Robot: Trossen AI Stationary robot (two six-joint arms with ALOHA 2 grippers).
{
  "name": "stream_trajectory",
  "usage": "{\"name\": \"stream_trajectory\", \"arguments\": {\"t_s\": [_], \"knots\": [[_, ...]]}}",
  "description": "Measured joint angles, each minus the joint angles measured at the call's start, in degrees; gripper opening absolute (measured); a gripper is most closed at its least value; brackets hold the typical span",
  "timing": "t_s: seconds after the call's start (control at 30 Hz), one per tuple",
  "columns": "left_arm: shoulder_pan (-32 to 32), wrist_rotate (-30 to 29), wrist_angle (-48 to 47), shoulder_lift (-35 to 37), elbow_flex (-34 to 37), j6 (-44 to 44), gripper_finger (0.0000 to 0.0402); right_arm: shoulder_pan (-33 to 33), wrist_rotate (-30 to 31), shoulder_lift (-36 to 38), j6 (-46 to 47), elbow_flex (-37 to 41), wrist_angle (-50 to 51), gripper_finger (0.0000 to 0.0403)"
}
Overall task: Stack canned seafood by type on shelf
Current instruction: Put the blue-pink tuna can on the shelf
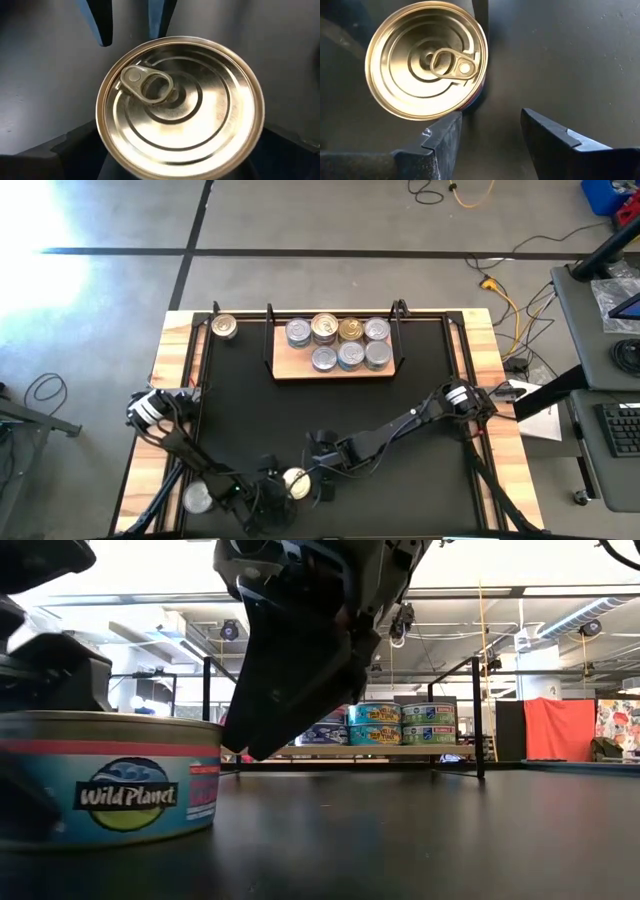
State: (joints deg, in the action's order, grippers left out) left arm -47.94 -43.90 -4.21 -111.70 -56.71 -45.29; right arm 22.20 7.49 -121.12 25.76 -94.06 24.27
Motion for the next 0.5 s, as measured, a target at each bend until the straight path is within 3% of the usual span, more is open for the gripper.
{"name": "stream_trajectory", "arguments": {"t_s": [0.33,0.5], "knots": [[1.94,0.55,2.85,-1.05,0.0,-0.15,0.0398,0.41,0.54,0.0,1.67,0.06,-0.19,0.0199],[5.03,8.2,5.7,-1.02,-0.07,5.5,0.0398,0.42,0.86,-0.72,1.87,-0.15,-2.37,0.0201]]}}
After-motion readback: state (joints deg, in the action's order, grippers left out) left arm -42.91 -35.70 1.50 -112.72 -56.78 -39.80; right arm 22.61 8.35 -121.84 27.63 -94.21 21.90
